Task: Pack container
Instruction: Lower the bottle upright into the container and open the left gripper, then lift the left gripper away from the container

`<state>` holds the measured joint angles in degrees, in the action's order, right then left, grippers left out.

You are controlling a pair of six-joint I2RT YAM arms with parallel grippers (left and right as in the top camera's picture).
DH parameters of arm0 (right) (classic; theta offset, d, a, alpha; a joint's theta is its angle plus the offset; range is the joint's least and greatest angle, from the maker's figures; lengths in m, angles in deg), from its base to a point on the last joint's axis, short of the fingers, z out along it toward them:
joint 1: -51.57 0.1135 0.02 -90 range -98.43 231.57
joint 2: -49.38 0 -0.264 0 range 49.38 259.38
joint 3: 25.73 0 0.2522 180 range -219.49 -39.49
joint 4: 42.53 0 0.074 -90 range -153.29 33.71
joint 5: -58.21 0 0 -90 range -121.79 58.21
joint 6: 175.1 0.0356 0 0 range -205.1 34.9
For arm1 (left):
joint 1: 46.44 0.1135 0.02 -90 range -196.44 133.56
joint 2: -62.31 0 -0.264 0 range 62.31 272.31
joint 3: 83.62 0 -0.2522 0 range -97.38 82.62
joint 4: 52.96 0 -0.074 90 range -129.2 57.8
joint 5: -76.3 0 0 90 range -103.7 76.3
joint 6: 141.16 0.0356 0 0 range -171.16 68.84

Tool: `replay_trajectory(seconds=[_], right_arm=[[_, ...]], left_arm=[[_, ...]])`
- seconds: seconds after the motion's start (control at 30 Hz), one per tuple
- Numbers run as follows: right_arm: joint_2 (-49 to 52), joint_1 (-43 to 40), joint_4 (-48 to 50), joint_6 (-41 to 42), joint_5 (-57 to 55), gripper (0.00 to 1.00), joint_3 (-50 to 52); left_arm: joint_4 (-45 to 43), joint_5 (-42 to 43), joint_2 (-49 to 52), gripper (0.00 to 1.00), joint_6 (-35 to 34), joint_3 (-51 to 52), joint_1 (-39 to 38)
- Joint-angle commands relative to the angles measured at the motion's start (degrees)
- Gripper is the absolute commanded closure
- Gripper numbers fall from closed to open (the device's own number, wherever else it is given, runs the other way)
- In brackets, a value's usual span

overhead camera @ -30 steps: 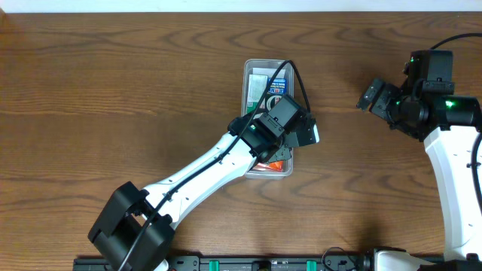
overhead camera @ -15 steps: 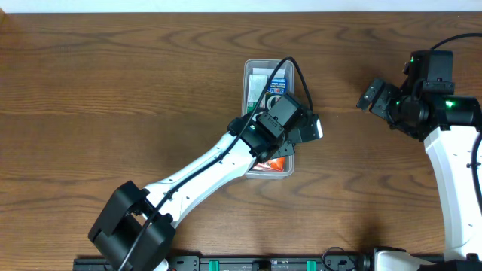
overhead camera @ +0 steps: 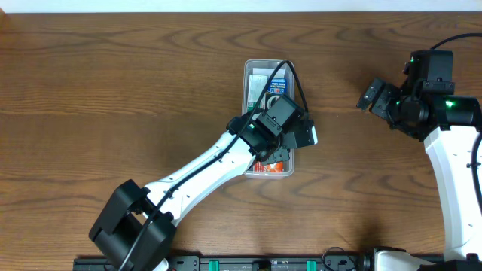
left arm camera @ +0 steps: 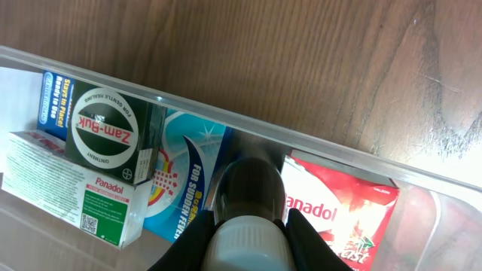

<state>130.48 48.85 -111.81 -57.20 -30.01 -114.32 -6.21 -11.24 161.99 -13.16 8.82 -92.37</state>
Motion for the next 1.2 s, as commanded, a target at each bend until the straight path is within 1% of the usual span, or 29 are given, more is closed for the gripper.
replay_trajectory(seconds=[0.0,0.17,0.2,0.23,0.27,0.4,0.43,0.7,0.77,0.8,0.83,0.87,0.93,1.03,1.1,1.17], right_arm=[[-0.94,-0.33,-0.02,0.35,0.15,0.01,-0.11],[-0.94,-0.33,-0.04,0.35,0.15,0.01,-0.11],[-0.94,-0.33,-0.04,0.35,0.15,0.01,-0.11],[-0.94,-0.33,-0.04,0.35,0.15,0.01,-0.11],[-0.94,-0.33,-0.02,0.35,0.15,0.01,-0.11],[-0.94,-0.31,-0.02,0.35,0.15,0.01,-0.11],[-0.94,-0.31,-0.04,0.35,0.15,0.01,-0.11],[-0.94,-0.33,-0.02,0.35,0.15,0.01,-0.11],[-0.94,-0.33,-0.04,0.35,0.15,0.01,-0.11],[-0.94,-0.31,-0.02,0.35,0.15,0.01,-0.11],[-0.94,-0.33,-0.04,0.35,0.15,0.01,-0.11],[-0.94,-0.33,-0.04,0.35,0.15,0.01,-0.11],[-0.94,-0.33,-0.02,0.35,0.15,0.01,-0.11],[-0.94,-0.33,-0.04,0.35,0.15,0.01,-0.11],[-0.94,-0.31,-0.04,0.35,0.15,0.01,-0.11],[-0.94,-0.33,-0.04,0.35,0.15,0.01,-0.11]], left_arm=[[0.11,1.77,0.7,0.89,0.76,0.46,1.22],[-1.18,6.38,0.76,0.83,0.79,0.46,3.5],[-1.55,7.26,0.74,0.8,0.76,0.46,3.85],[-2.05,7.65,0.74,0.75,0.76,0.46,4.17],[-2.34,7.65,0.76,0.72,0.76,0.44,4.37],[-2.91,7.65,0.74,0.5,0.76,0.44,4.52],[-2.89,7.63,0.76,0.47,0.76,0.44,4.5],[-2.8,7.58,0.63,0.44,0.11,0.42,4.5],[-2.78,6.8,-0.04,0.25,-1.92,0.26,4.52],[-2.62,6.51,-0.63,0.13,-3.34,0.04,4.5],[-2.29,6.08,-1.44,0.06,-5.05,-0.22,4.52],[-1.9,5.01,-2.54,0.02,-7.39,-0.39,4.52],[-1.25,2.49,-5.6,0.02,-12.5,-0.48,4.57],[0.2,0.57,-10.8,0.02,-17.46,-0.48,5.25],[0.94,-1.73,-14.58,0.02,-22.1,-0.48,6.47],[2.69,-4.96,-18.27,0.02,-28.17,-0.48,8.39]])
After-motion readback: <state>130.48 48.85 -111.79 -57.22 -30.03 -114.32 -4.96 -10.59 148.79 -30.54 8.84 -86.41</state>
